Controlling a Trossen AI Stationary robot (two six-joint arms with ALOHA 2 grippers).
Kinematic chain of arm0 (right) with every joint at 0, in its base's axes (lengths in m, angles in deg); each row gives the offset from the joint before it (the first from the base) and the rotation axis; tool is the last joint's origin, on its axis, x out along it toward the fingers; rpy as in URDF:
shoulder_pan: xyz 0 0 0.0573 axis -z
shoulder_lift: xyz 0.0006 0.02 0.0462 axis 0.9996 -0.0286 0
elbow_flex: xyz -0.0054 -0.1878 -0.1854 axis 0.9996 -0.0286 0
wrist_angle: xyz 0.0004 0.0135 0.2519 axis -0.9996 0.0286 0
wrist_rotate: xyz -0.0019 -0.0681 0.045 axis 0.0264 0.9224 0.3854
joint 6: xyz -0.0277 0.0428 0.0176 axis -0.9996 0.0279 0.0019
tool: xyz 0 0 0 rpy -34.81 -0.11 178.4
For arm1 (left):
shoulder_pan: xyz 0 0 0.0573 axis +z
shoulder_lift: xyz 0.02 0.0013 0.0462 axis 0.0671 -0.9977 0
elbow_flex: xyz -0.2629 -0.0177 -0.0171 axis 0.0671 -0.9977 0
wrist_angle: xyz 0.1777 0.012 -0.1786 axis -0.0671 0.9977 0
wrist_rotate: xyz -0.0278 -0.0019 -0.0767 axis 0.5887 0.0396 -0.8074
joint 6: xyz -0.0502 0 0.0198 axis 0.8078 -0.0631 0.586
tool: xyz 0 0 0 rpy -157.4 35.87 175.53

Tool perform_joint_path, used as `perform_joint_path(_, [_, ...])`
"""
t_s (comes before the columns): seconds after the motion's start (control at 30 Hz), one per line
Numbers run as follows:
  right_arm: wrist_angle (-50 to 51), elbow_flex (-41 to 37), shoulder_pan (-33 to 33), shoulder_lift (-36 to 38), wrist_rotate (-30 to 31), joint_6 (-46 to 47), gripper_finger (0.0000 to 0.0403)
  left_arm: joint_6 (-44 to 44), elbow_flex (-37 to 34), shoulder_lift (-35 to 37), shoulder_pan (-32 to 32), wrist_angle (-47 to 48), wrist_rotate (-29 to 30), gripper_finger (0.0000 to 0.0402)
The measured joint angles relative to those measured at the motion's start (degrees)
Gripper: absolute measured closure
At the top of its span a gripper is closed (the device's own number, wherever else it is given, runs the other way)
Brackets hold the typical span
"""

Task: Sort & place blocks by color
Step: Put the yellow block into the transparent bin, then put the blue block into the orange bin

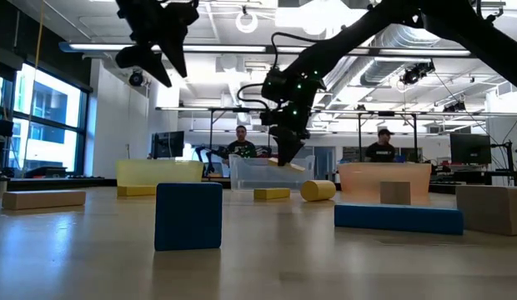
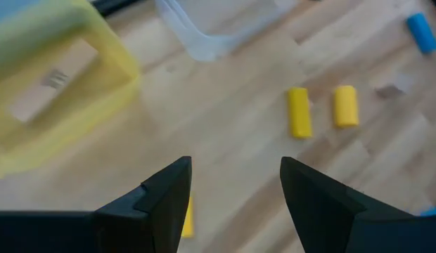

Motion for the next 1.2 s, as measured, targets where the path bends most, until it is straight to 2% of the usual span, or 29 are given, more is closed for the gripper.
perform_joint_path(0.13, [0.0, 0.0, 0.0, 0.0, 0.0, 0.0, 0.0255, 1.1, 0.0, 0.0, -1.0, 0.0, -4.3, 0.0193])
perform_joint_path(0.23, [-0.7, 0.3, -0.1, 0.0, 0.0, -0.4, 0.0253, 3.3, 0.0, 0.0, -1.9, 0.0, -5.4, 0.0193])
perform_joint_path(0.6, [0.4, 0.6, -0.2, 0.0, -1.2, -3.4, 0.0250, 12.0, 0.0, 0.0, -2.9, 2.5, -5.5, 0.0192])
perform_joint_path(0.83, [5.3, 8.0, -0.2, 0.1, -3.0, -4.1, 0.0249, 16.0, 0.0, 0.0, -3.5, 7.1, -5.5, 0.0173])
perform_joint_path(1.0, [8.4, 14.1, 0.2, 0.2, -5.0, -4.1, 0.0249, 20.0, 0.0, 0.0, -7.6, 10.9, -7.0, 0.0163])
perform_joint_path(1.2, [10.2, 20.1, 1.1, 0.2, -5.0, -4.1, 0.0249, 28.7, -0.9, 0.0, -16.2, 11.6, -7.0, 0.0166])
